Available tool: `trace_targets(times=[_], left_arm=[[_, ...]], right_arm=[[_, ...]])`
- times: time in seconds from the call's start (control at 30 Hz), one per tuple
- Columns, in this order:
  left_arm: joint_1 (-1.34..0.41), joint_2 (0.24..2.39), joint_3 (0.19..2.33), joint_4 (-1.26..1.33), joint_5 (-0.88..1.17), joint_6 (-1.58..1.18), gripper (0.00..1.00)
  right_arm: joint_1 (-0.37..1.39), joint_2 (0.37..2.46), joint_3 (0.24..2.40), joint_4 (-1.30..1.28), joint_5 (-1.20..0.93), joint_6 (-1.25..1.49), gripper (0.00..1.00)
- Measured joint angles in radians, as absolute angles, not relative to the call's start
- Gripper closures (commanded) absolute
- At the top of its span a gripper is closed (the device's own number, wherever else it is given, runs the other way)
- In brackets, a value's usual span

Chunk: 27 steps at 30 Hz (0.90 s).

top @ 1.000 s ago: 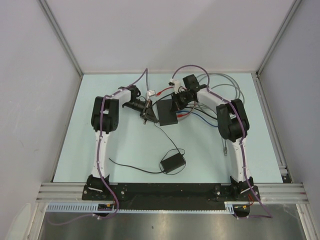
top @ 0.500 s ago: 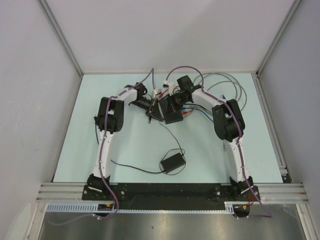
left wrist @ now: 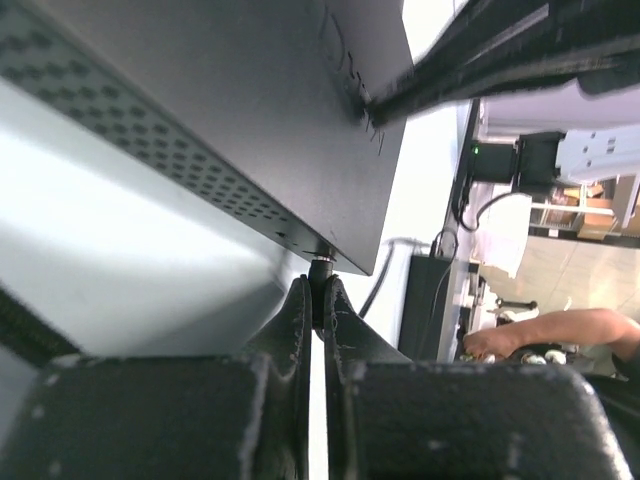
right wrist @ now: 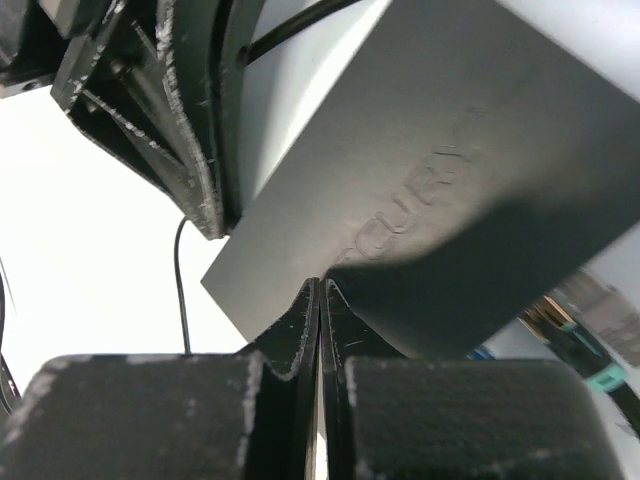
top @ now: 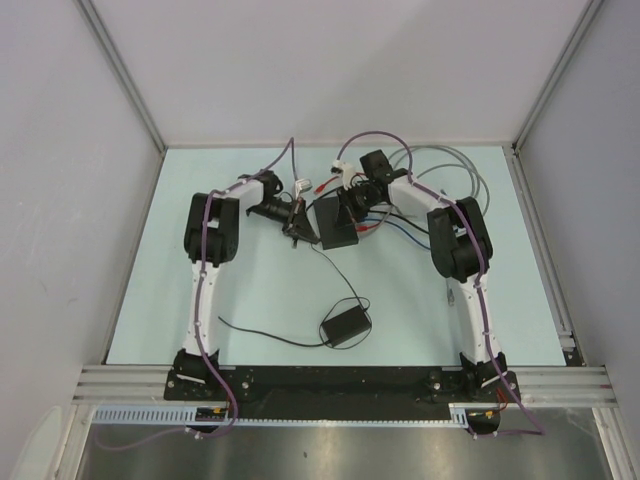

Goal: Pull the plug from the switch port

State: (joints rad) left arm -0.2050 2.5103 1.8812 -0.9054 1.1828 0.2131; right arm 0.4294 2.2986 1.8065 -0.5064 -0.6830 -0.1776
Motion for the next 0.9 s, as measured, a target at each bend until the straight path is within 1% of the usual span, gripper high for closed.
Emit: trace_targets(times=[0.13, 0.43, 0.63, 0.9], left_arm=[[-0.198, 2.486, 1.826, -0.929, 1.185, 0.257, 1.0], [-0.194, 2.486, 1.833, -0.962, 1.18, 0.286, 1.0], [-0.207, 2.515, 1.901, -1.015, 1.158, 0.247, 1.0], [-0.256, 2.578, 2.043, -0.995, 1.142, 0.179, 1.0]], right_arm=[[0.433, 2.3, 1.806, -0.507, -0.686, -0.177, 1.0], [0.437, 2.31, 1.814, -0.511, -0.705, -0.182, 1.0], [0.436, 2.311, 1.831, -0.53, -0.713, -0.215, 1.0], [0.427, 2.317, 1.866, -0.582, -0.694, -0.22, 1.0]])
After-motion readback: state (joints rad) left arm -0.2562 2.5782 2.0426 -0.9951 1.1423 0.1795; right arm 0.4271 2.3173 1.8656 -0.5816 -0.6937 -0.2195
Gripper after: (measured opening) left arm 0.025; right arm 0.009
